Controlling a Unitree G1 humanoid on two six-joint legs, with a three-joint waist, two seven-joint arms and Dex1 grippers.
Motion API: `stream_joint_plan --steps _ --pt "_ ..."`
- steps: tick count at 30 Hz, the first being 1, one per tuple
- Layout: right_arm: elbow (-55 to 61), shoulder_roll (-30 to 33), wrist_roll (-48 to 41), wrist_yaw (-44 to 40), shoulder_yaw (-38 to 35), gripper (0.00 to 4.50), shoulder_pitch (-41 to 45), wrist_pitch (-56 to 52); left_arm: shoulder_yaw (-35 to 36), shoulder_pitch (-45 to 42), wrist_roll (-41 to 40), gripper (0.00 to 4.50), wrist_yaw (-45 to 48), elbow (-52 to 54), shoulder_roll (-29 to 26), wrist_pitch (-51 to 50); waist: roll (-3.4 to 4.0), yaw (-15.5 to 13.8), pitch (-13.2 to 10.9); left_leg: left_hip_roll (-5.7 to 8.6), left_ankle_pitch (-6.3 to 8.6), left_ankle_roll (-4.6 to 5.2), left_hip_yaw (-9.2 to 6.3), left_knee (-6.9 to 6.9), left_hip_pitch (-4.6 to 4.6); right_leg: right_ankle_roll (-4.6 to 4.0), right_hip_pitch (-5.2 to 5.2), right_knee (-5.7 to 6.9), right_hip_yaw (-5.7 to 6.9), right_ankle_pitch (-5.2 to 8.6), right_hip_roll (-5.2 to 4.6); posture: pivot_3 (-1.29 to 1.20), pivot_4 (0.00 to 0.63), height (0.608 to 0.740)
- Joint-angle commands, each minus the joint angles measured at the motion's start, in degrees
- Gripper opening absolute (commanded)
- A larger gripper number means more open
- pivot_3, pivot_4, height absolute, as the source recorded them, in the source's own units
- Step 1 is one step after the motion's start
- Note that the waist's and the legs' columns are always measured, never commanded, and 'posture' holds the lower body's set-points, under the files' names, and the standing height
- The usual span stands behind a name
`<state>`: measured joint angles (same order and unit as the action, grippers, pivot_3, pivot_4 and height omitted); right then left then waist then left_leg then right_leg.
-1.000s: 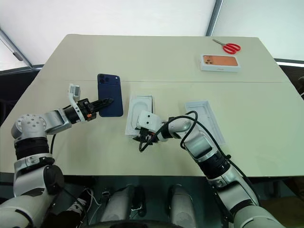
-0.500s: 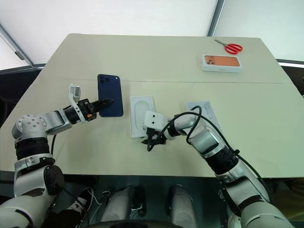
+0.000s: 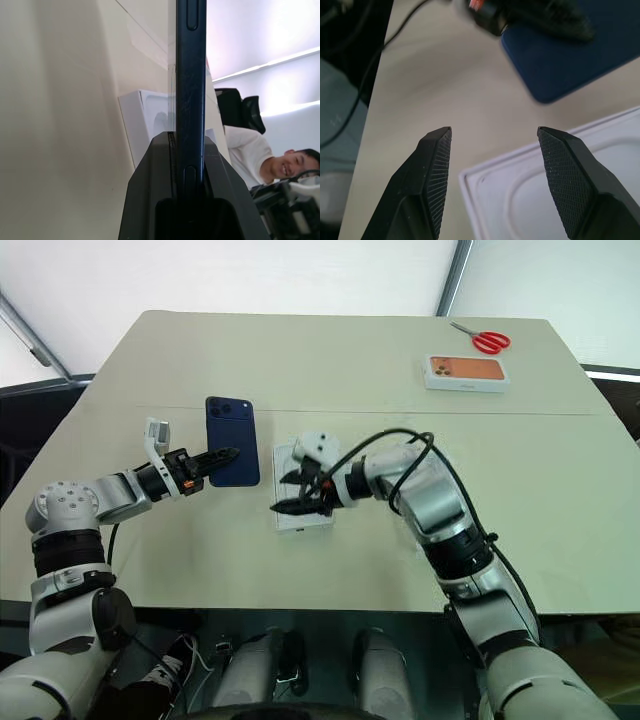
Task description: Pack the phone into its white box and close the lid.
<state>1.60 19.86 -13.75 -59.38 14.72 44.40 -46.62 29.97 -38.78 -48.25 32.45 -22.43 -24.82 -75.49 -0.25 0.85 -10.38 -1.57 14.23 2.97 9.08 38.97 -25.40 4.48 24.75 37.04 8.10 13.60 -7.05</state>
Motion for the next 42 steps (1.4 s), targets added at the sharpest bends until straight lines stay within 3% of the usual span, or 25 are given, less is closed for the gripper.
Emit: stream_joint_plan --steps 1,5,9,15,24,27,34,42 --pt "-7.81 -3.22 1.57 6.10 -2.03 1.96 1.93 5.61 0.32 -0.47 -1.79 0.00 0.94 1.84 -0.37 0.61 0.00 0.06 0.00 0.00 0.01 -0.02 0.00 -0.01 -0.01 0.00 0.01 0.00 0.00 0.00 0.00 0.00 0.150 0.738" --pt "-15.26 -6.81 5.76 12.56 -0.60 0.03 2.61 13.57 0.55 -0.19 -2.02 0.00 0.64 2.29 -0.13 0.44 0.01 0.29 -0.01 0.00 0.00 0.00 0.05 -0.04 -0.05 0.00 0.07 0.01 -0.01 0.00 0.07 0.00 0.150 0.738" --pt "-20.60 -5.46 14.13 14.36 6.11 0.03 1.62 23.38 0.72 0.25 -2.39 0.00 0.18 3.23 0.14 -0.27 0.02 0.30 -0.01 0.00 -0.02 0.02 0.06 -0.04 -0.05 0.00 0.08 0.03 -0.01 0.00 0.11 0.00 0.150 0.738" --pt "-17.97 -3.97 15.87 9.98 10.19 0.03 -1.84 22.45 1.43 0.63 -2.84 0.00 -0.37 3.97 0.31 -0.81 0.01 0.34 -0.01 -0.02 -0.06 0.07 0.05 -0.04 -0.02 0.01 0.04 0.03 -0.02 0.01 0.13 0.00 0.150 0.738" --pt "-19.86 -4.84 16.41 10.77 8.66 0.03 -1.03 22.72 1.21 1.00 -3.47 0.00 -1.41 4.94 1.19 -0.99 0.00 0.34 0.00 -0.02 0.00 -0.01 0.04 -0.03 0.01 0.01 0.01 0.02 -0.03 0.01 0.12 0.00 0.150 0.738" --pt "-16.45 -6.33 12.13 8.54 6.93 0.03 -2.14 18.11 1.04 1.16 -3.51 0.00 -1.44 5.18 1.19 -1.02 0.00 0.34 0.00 -0.02 -0.01 0.00 0.04 -0.03 0.02 0.01 0.01 0.03 -0.03 0.01 0.12 0.00 0.150 0.738" --pt "-21.22 -9.86 10.83 17.13 -0.94 0.03 3.09 20.26 1.08 1.37 -3.59 0.00 -1.83 5.35 1.66 -1.14 0.02 0.29 -0.01 -0.03 0.00 -0.03 0.05 -0.04 -0.01 0.00 0.05 0.04 -0.03 0.00 0.13 0.00 0.150 0.738" --pt "-29.73 -6.36 18.32 17.82 3.33 0.03 5.76 30.57 1.18 1.42 -3.67 0.00 -2.03 5.52 1.79 -0.98 0.03 0.56 -0.01 0.00 0.00 -0.02 0.05 -0.06 -0.02 0.01 0.05 0.02 -0.03 0.00 0.12 0.00 0.150 0.738"
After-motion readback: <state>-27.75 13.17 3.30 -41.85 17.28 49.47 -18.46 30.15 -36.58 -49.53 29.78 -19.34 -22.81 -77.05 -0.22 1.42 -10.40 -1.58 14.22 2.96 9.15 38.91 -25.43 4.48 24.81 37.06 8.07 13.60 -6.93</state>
